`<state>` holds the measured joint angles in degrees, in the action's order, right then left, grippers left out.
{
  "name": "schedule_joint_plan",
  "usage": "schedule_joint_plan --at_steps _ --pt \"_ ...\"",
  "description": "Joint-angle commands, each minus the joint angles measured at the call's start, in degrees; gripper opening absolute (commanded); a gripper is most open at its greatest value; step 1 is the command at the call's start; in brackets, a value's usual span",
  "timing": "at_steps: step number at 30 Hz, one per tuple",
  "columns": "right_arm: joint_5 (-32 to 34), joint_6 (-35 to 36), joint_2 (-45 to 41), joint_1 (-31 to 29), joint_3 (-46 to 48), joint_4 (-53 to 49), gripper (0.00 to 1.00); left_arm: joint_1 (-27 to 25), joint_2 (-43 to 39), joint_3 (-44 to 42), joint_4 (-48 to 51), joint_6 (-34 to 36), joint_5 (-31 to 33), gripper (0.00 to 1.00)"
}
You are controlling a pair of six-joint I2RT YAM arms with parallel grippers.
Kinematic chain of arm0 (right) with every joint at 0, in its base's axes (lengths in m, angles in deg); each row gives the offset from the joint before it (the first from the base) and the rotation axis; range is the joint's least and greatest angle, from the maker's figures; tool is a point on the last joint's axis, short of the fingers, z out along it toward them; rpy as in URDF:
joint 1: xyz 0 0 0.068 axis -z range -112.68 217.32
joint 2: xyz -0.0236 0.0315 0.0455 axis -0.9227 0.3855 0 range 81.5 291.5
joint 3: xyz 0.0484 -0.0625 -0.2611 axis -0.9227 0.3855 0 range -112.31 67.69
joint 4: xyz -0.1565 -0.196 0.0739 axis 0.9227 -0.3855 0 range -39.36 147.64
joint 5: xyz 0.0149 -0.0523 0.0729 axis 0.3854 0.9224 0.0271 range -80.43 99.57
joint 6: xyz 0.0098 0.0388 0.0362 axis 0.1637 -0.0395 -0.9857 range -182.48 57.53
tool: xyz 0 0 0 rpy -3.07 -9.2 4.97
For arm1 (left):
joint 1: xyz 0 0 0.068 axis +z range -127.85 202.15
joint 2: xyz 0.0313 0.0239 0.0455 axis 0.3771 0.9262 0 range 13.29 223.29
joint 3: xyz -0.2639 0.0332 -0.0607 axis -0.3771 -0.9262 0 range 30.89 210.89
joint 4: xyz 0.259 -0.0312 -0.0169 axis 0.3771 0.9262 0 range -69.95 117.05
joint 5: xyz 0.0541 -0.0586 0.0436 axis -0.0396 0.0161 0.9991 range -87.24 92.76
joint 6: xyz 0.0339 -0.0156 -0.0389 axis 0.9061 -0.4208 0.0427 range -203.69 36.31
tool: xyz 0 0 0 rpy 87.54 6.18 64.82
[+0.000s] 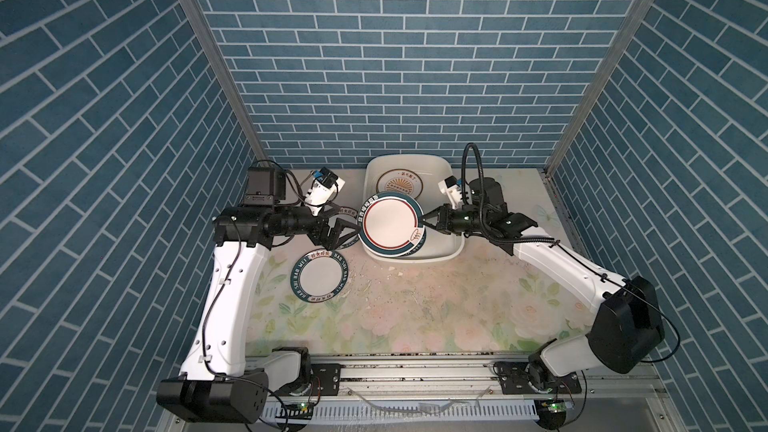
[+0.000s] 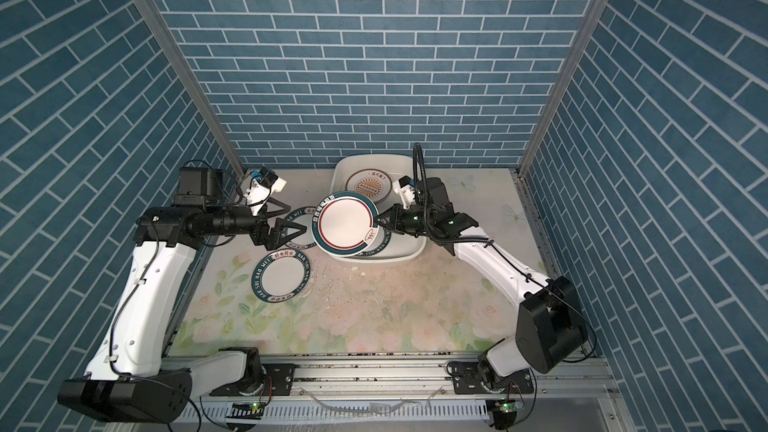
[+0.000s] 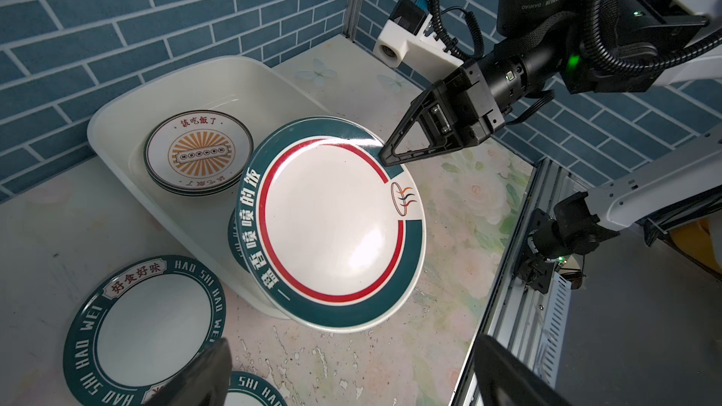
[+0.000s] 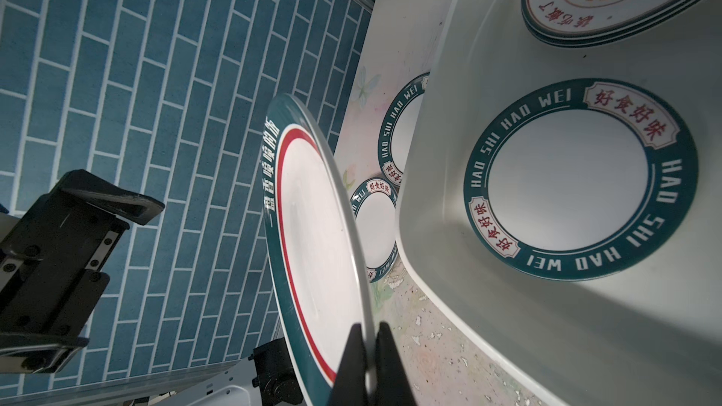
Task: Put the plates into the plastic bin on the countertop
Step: 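Carry the red-striped plate over the bin with the right gripper, then lower the red-striped plate onto the green-rimmed plate in the bin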
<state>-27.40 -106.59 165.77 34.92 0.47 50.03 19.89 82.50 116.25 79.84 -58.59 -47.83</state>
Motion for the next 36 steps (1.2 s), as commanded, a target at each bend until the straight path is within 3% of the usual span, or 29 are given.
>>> schedule_joint_plan --at_steps 1,20,36 --pt "-2.8 2.4 -0.8 1.6 -3.3 0.5 0.00 -0.1 0.9 -0.8 -2.5 -2.8 -2.0 0.98" --pt "-5.1 5.5 -0.4 11.2 -3.6 -0.2 0.00 -0.1 1.2 -2.0 -2.4 -5.4 -5.3 0.98" --pt "-2.6 8.1 10.9 12.6 -5.8 4.3 0.00 0.0 1.5 -2.3 -2.8 -5.4 -5.1 0.98"
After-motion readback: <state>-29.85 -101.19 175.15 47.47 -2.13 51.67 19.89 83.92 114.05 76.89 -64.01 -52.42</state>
